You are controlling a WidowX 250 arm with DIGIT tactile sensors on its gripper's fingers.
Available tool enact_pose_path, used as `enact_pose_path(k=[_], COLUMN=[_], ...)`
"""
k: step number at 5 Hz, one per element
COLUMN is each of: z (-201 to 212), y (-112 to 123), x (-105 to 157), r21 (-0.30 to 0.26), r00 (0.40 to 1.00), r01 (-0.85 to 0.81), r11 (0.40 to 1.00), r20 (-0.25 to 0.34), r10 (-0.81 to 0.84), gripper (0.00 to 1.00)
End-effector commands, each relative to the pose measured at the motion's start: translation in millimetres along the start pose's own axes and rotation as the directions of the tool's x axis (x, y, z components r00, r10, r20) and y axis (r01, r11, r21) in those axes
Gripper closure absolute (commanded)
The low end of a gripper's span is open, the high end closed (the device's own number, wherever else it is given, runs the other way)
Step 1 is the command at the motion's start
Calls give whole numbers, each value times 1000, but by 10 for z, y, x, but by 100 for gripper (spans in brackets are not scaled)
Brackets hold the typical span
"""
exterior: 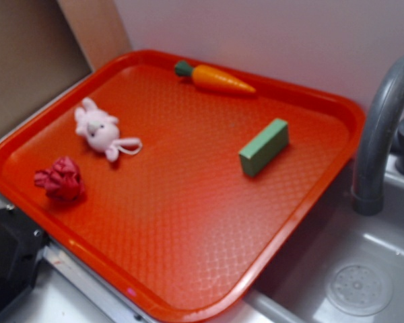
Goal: Grab the green block.
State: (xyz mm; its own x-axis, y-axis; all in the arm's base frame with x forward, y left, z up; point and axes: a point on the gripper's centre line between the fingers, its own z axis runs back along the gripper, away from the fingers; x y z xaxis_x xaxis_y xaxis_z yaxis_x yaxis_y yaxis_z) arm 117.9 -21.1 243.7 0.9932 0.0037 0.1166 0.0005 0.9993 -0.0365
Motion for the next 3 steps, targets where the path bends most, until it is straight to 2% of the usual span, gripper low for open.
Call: enact_pose_path(k=[1,2,3], z=[0,-130,-257], y=[0,-163,-368], x=[0,152,342], r21=[0,25,9], r00=[1000,986,958], r01=[0,-158,-273], r11=[1000,987,962], r20=[0,59,88], r10=[0,156,272], gripper=[0,0,0])
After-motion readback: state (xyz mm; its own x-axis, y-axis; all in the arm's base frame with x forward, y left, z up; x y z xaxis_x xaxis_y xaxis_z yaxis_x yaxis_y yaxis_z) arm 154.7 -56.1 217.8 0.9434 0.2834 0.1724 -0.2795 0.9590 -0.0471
